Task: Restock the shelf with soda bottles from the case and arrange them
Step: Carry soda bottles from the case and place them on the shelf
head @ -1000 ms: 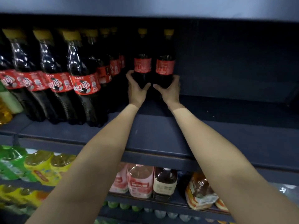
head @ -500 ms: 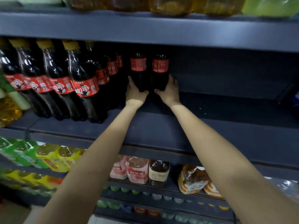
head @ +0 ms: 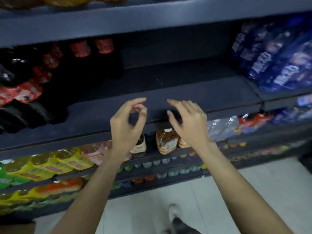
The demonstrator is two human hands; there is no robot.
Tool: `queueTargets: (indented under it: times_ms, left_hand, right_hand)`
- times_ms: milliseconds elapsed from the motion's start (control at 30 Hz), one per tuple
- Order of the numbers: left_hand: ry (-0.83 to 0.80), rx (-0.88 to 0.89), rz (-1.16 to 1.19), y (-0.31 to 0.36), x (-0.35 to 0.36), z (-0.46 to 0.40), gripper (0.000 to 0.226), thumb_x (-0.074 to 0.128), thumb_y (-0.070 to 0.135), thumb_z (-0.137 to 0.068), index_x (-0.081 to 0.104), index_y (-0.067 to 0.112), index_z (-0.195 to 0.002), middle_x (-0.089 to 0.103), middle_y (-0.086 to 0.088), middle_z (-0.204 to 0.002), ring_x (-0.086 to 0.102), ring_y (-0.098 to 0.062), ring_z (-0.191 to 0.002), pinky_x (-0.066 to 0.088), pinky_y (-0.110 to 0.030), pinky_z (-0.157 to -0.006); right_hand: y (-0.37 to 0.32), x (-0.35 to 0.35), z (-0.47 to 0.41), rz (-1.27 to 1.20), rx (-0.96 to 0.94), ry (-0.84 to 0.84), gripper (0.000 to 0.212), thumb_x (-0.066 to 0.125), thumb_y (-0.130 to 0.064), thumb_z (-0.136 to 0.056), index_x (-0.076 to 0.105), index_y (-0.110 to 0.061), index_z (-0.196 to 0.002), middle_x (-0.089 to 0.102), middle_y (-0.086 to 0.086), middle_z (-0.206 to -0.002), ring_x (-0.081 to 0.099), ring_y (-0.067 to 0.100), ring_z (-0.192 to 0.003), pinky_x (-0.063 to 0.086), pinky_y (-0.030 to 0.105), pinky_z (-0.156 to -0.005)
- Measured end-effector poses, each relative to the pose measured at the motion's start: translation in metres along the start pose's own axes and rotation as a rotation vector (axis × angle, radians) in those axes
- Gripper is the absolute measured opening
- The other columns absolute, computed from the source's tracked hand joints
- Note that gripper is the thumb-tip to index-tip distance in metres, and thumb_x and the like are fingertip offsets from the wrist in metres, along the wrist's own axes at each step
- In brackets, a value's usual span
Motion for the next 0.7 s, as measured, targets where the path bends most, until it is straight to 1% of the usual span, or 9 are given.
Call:
queueTargets:
  times_ms: [133,200,267,333,400,467,533,600,700]
  left_hand:
    - [-0.248,0.018,0.299,0.05,0.057,0.047,0.026,0.057,0.007,-0.092,0.058,0.017,-0.115,0.065,0.0,-0.101,0.064,-0.009,-0.088,0.049,-0.022,-0.082]
    - [-0.388,-0.024,0.365,0.061,0.095,0.071,0.024,0.057,0.005,-0.091,0.06,0.016,-0.113,0.065,-0.001,-0.1,0.063,-0.008,-0.088,0.047,-0.017,-0.079]
    - [-0.586,-0.08,0.373,0.061,0.14,0.1,0.022,0.056,0.009,-0.092,0.062,0.015,-0.112,0.066,0.002,-0.101,0.062,-0.007,-0.09,0.051,-0.023,-0.079]
    - [-0.785,-0.11,0.33,0.056,0.186,0.135,0.025,0.055,0.022,-0.09,0.063,0.016,-0.113,0.067,0.008,-0.1,0.063,-0.005,-0.091,0.053,-0.029,-0.081]
    - [-0.942,-0.096,0.248,0.052,0.227,0.167,0.034,0.051,0.034,-0.086,0.064,0.017,-0.112,0.067,0.013,-0.094,0.063,-0.001,-0.088,0.052,-0.025,-0.08]
    - [-1.08,-0.096,0.192,0.05,0.266,0.201,0.037,0.051,0.039,-0.083,0.065,0.018,-0.11,0.069,0.013,-0.09,0.062,0.003,-0.085,0.049,-0.019,-0.077]
    - [-1.227,-0.154,0.113,0.046,0.306,0.239,0.035,0.054,0.038,-0.08,0.066,0.02,-0.107,0.071,0.009,-0.091,0.063,-0.001,-0.087,0.05,-0.024,-0.079]
    - [-1.398,-0.297,-0.02,0.039,0.347,0.279,0.031,0.058,0.034,-0.082,0.065,0.02,-0.109,0.071,0.0,-0.098,0.065,-0.016,-0.096,0.051,-0.032,-0.085]
    - [-1.601,-0.545,-0.194,0.044,0.407,0.335,0.029,0.066,0.021,-0.083,0.066,0.012,-0.111,0.068,-0.013,-0.11,0.064,-0.028,-0.101,0.047,-0.032,-0.083]
  right_hand:
    - [0.023,-0.056,0.083,0.062,0.136,0.016,0.022,0.055,-0.016,-0.093,0.065,-0.006,-0.109,0.066,0.007,-0.108,0.062,0.027,-0.096,0.05,0.036,-0.084]
    - [0.039,-0.08,0.132,0.115,0.272,-0.051,0.023,0.052,-0.017,-0.093,0.064,-0.007,-0.11,0.066,0.006,-0.107,0.059,0.026,-0.094,0.048,0.034,-0.081]
    - [0.058,-0.103,0.186,0.152,0.478,-0.14,0.024,0.053,-0.022,-0.092,0.061,-0.011,-0.112,0.064,0.004,-0.103,0.057,0.025,-0.093,0.048,0.034,-0.077]
    - [0.076,-0.125,0.241,0.162,0.728,-0.229,0.03,0.053,-0.031,-0.091,0.059,-0.016,-0.116,0.063,0.002,-0.106,0.057,0.025,-0.098,0.05,0.036,-0.077]
    - [0.091,-0.149,0.294,0.121,0.972,-0.268,0.032,0.058,-0.032,-0.09,0.058,-0.02,-0.12,0.063,-0.001,-0.112,0.057,0.021,-0.103,0.05,0.038,-0.082]
    - [0.105,-0.177,0.343,0.032,1.19,-0.204,0.031,0.062,-0.03,-0.089,0.059,-0.022,-0.119,0.064,-0.005,-0.112,0.059,0.014,-0.101,0.05,0.037,-0.086]
    - [0.116,-0.206,0.392,-0.049,1.382,-0.102,0.028,0.064,-0.029,-0.088,0.061,-0.024,-0.115,0.066,-0.008,-0.107,0.061,0.009,-0.096,0.051,0.035,-0.087]
    - [0.127,-0.236,0.44,-0.097,1.547,-0.035,0.026,0.064,-0.024,-0.088,0.061,-0.022,-0.114,0.066,-0.008,-0.104,0.062,0.01,-0.094,0.05,0.033,-0.087]
    - [0.145,-0.283,0.514,-0.207,1.803,0.108,0.03,0.064,-0.015,-0.088,0.059,-0.015,-0.118,0.065,0.002,-0.11,0.061,0.015,-0.093,0.046,0.026,-0.085]
Point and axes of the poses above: each hand's wrist, its own z-axis away from the middle knuckle, its own x-axis out of the palm, y = z × x, the point moved 4 cm from there along -z, towards the middle knuckle
